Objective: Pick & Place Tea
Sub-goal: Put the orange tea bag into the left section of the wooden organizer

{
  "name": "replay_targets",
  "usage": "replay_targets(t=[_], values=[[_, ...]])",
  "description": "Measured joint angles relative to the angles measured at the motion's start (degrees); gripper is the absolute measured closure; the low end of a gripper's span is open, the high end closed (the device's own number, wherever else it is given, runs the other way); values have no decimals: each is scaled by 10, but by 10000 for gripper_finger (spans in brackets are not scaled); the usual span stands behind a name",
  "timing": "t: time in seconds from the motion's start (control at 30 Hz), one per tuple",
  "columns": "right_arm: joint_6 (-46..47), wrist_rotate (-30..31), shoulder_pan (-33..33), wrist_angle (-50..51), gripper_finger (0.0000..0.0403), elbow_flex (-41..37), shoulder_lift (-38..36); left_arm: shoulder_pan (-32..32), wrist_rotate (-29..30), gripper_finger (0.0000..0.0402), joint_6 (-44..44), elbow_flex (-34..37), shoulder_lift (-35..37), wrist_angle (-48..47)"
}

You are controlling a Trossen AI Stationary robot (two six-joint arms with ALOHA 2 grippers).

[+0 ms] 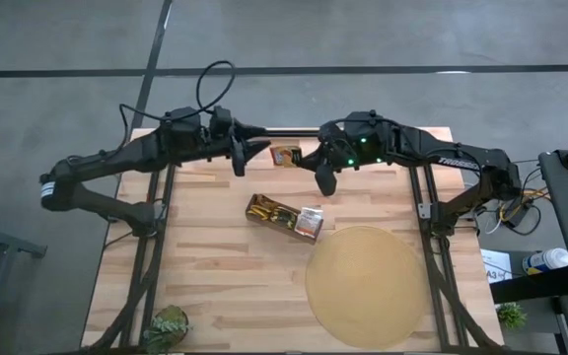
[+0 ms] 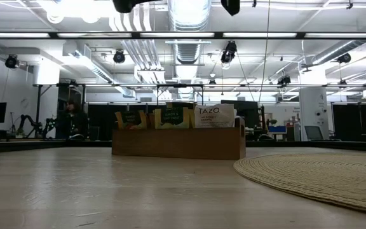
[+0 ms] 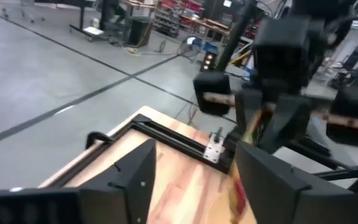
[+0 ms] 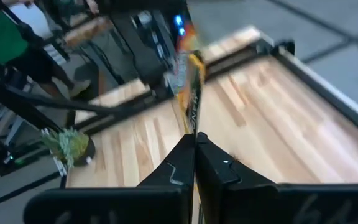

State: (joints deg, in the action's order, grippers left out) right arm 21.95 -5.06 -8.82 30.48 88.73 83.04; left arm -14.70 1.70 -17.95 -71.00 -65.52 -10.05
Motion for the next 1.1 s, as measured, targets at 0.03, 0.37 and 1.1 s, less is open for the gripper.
replay_targets(t=[0.03, 0.37, 1.1], values=[[7, -1, -1, 9, 395, 0, 4, -1, 2, 184, 4, 0, 4, -5], [43, -46, -10, 53, 395, 0, 66, -1, -1, 166, 16, 0, 45, -71], [-51, -70, -9, 313, 395, 256, 310, -1, 6, 165, 21, 0, 77, -180]])
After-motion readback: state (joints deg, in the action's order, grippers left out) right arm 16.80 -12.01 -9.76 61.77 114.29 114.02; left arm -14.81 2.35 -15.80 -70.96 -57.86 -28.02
